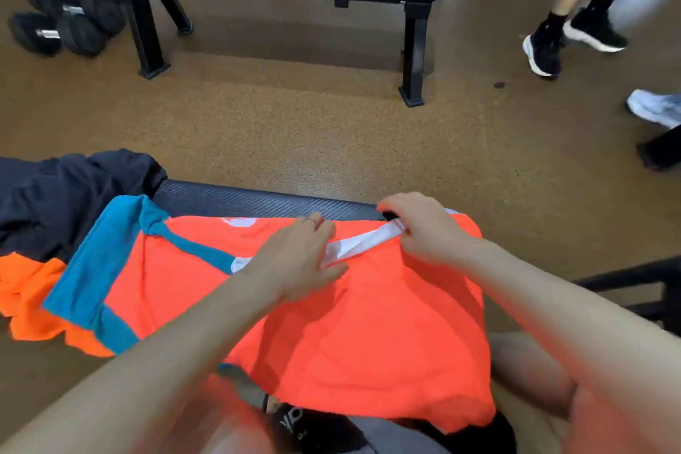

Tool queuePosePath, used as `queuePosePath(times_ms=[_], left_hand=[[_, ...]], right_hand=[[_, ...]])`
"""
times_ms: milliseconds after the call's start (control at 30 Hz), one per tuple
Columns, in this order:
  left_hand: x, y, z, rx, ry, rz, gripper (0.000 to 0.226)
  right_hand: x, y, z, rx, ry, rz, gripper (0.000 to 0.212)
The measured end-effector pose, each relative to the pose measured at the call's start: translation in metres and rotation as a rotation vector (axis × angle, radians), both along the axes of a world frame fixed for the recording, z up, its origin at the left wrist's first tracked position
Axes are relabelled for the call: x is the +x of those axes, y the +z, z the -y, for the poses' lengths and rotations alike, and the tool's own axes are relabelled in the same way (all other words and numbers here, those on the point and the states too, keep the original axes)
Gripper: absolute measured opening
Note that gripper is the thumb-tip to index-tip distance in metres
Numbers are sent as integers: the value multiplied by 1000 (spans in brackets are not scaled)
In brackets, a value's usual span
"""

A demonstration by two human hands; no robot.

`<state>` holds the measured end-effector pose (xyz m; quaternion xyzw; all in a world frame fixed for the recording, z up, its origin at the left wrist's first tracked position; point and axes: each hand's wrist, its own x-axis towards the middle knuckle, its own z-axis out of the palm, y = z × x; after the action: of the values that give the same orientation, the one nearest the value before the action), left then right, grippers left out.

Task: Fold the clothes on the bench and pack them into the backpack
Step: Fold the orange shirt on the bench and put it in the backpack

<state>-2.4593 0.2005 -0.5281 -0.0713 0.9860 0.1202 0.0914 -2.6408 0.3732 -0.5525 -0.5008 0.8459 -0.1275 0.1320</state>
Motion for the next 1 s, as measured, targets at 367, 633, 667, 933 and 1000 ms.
queuePosePath(times_ms=[367,633,667,933,1000], left_hand=[[-30,-18,-24,-292,-141,-40,19],[-10,-17,-11,-384,-373,-145,18],[-6,-19,-13,-387,-381,-133,24],[19,-28,-17,-383,-377,-166,19],[26,-27,-19,-411,-370,-158,21]], right_hand=[[-44,14,-37,181,217,-148,20],[-39,15,-104,147,35,-442,33],[-36,13,-114,150,3,-458,35],[11,-6,-164,201,-19,-475,50],[19,-11,-170,173,-31,-489,45]])
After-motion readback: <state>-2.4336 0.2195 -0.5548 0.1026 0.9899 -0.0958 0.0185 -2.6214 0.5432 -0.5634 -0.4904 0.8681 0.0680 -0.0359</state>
